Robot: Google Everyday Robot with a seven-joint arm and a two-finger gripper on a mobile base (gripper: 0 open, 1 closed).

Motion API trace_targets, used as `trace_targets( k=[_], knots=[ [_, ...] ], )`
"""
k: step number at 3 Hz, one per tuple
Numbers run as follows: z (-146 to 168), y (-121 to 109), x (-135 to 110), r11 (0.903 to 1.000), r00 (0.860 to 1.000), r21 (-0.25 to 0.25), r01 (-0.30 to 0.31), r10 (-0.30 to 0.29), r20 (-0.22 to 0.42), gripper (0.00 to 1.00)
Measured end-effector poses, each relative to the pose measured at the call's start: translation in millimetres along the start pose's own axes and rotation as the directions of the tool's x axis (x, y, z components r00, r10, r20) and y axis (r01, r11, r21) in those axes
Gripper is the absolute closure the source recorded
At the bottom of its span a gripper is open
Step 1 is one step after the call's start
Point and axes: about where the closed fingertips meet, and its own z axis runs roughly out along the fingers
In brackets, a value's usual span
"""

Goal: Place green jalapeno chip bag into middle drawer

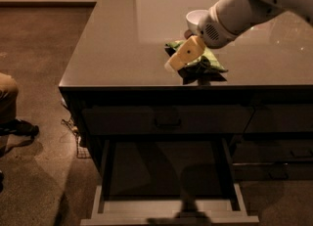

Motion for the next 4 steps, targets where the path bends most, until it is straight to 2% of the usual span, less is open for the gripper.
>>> trace_targets(
  k=[2,3,4],
  knots=[
    [40,-2,-13,0.9999,1.0,0.007,-0.014,0.013,0.023,0.0],
    [60,-3,-17,0.9992,1.0,0.032,-0.023,0.022,0.009,0.0],
    [67,-11,-14,0.9926,0.999,0.115,-0.038,0.04,-0.02,0.0]
  ],
)
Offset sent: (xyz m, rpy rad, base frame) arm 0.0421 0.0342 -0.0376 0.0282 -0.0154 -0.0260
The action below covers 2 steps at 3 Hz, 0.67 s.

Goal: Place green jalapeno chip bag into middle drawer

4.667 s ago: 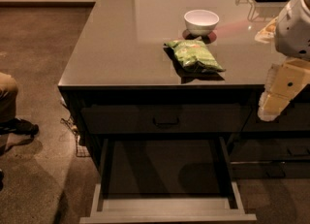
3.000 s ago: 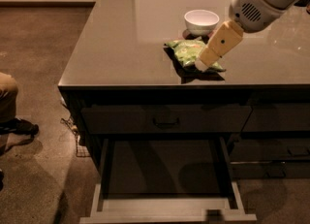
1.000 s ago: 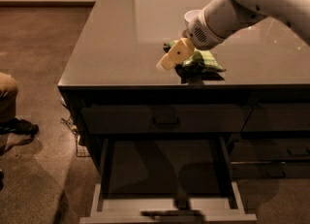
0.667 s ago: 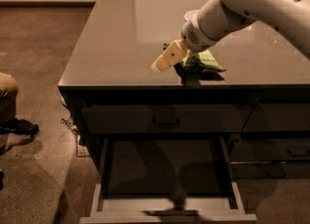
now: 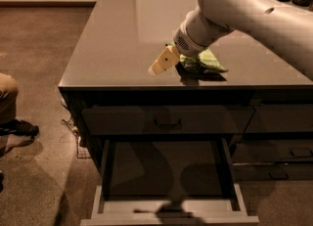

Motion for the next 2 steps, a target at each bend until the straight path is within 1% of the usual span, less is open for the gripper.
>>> trace_targets(
  k=[1,2],
  knots=[
    [-7,-19,4,0.9957,0.999,0.086,-0.034,0.033,0.007,0.0],
    [-6,-37,11,0.9914,0.997,0.107,-0.076,0.074,0.025,0.0]
  ],
)
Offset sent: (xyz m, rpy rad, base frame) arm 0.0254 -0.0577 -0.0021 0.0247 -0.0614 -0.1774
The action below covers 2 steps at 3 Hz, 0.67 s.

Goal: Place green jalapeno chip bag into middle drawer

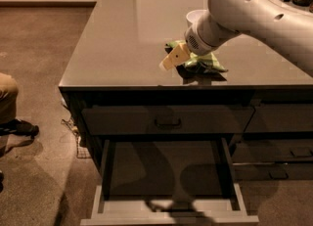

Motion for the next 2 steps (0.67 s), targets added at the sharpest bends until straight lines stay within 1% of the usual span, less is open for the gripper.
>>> trace_targets(
  k=[1,2],
  knots=[
    [12,-8,5,0.9994,1.0,-0.025,-0.024,0.024,0.0,0.0],
    [33,-8,9,0.9969,0.999,-0.068,-0.039,0.038,-0.017,0.17]
  ],
)
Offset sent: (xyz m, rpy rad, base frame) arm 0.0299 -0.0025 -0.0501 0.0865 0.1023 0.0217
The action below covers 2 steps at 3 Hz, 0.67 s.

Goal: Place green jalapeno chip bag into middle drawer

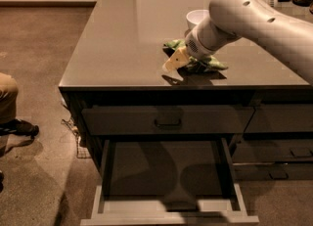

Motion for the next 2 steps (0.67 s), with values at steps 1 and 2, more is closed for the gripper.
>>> trace_targets(
  k=[1,2],
  knots=[
    [13.2,1.3,1.3,0.9996,1.0,-0.028,0.003,-0.004,-0.008,0.36],
    [17.7,4.6,1.0,0.9984,1.0,-0.056,0.013,-0.013,0.0,0.59]
  ],
)
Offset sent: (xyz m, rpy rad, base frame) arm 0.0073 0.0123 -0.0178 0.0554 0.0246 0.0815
